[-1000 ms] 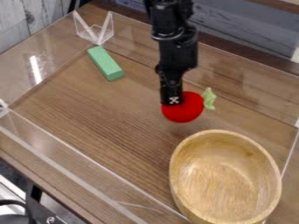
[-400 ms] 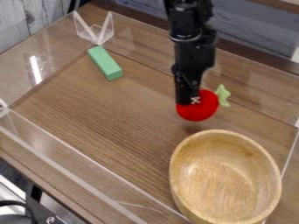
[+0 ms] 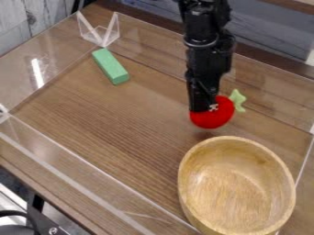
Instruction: Move the red object to the right side of the table
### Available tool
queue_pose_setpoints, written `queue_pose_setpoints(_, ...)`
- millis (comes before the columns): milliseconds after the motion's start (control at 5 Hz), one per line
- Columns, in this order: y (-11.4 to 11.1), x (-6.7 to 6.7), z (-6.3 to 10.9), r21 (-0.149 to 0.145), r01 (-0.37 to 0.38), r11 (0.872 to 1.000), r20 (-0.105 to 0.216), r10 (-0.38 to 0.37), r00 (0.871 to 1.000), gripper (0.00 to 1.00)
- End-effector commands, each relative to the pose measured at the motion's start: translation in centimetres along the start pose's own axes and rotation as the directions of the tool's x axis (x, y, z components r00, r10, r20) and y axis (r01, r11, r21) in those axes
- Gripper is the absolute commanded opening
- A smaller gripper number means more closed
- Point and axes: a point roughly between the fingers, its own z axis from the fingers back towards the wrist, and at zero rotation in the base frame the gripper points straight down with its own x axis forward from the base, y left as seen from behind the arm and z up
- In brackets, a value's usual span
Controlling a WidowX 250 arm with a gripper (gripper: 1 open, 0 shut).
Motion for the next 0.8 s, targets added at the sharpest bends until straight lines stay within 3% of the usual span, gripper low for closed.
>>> queue_pose_setpoints(0,0.43,1.31,1.52,0.044,-0.022,0.999,0.051,0.020,0.998,0.00)
queue_pose_setpoints(600,0.34,1.97,1.90,0.046,-0.102,0.994,0.080,0.099,0.992,0.00)
